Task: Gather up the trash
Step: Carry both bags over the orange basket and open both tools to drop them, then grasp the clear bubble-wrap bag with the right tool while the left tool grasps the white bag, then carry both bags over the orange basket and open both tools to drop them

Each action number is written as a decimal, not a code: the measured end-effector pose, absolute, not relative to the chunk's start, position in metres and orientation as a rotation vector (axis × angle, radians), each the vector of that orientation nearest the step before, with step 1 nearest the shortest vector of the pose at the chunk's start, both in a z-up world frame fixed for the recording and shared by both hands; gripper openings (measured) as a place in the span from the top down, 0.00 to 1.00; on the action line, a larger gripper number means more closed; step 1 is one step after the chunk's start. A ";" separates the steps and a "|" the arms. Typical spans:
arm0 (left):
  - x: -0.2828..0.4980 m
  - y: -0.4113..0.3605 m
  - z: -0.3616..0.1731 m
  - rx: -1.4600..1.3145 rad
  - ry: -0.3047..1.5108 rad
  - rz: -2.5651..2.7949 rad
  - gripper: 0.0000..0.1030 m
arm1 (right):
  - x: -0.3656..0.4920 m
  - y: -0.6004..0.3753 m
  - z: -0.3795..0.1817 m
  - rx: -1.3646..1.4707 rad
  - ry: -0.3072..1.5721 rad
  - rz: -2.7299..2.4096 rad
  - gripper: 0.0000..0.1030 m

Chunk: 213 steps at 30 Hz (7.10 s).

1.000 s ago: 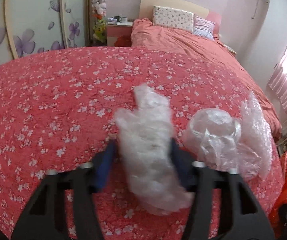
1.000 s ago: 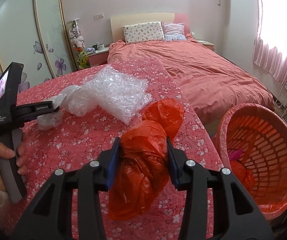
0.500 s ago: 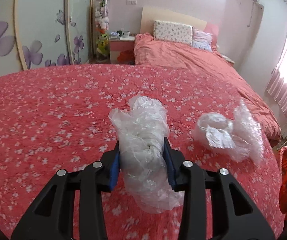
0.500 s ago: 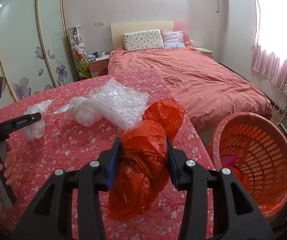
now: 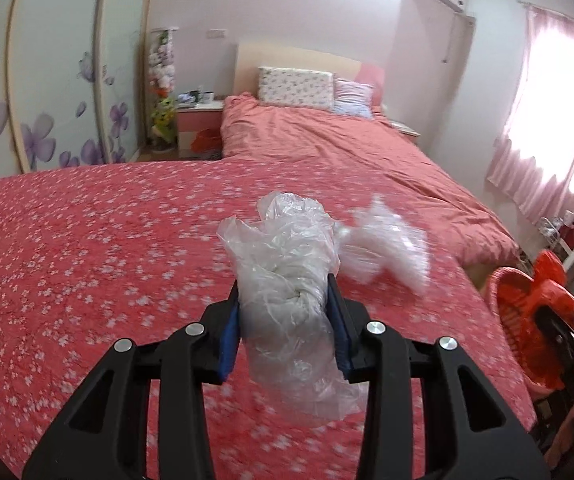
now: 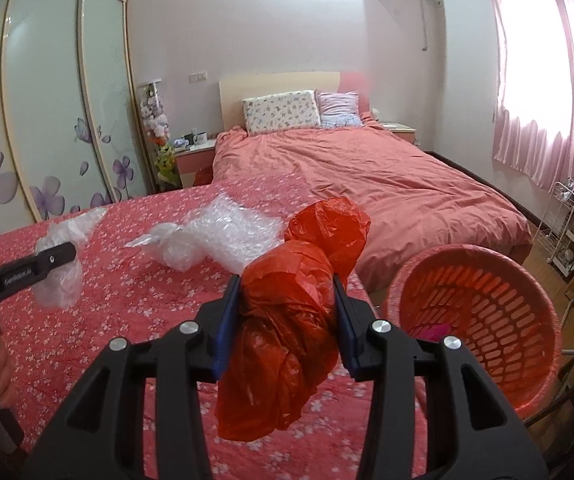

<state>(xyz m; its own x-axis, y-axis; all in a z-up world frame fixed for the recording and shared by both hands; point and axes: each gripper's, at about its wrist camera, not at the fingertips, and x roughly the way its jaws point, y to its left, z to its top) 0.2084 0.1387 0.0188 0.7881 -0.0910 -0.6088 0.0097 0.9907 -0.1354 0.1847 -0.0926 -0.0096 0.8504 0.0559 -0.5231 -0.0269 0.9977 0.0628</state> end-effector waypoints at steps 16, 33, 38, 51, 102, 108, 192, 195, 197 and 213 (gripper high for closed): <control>0.184 0.052 0.028 -0.060 0.616 -0.240 0.62 | 0.155 -0.157 -0.005 0.096 0.512 -0.089 0.59; 0.181 -0.036 0.017 -0.037 0.635 -0.406 0.62 | 0.142 -0.231 -0.014 0.110 0.492 -0.256 0.57; 0.181 -0.063 0.012 -0.030 0.649 -0.459 0.62 | 0.142 -0.245 -0.020 0.123 0.497 -0.279 0.58; 0.193 -0.128 0.000 -0.002 0.688 -0.564 0.62 | 0.147 -0.298 -0.032 0.194 0.506 -0.329 0.58; 0.244 -0.044 -0.035 -0.045 0.767 -0.328 0.32 | 0.205 -0.286 -0.062 0.232 0.591 -0.228 0.26; 0.253 0.015 -0.022 -0.078 0.710 -0.181 0.32 | 0.220 -0.251 -0.056 0.200 0.599 -0.158 0.26; 0.293 0.090 -0.010 -0.134 0.737 -0.101 0.60 | 0.274 -0.112 -0.044 0.051 0.658 0.048 0.86; 0.274 0.083 0.002 -0.131 0.721 -0.128 0.60 | 0.260 -0.121 -0.033 0.069 0.634 0.033 0.86; 0.265 0.077 0.007 -0.129 0.715 -0.144 0.60 | 0.248 -0.130 -0.026 0.084 0.615 0.019 0.86; 0.209 0.002 0.031 -0.065 0.657 -0.328 0.60 | 0.171 -0.202 0.007 0.128 0.508 -0.121 0.86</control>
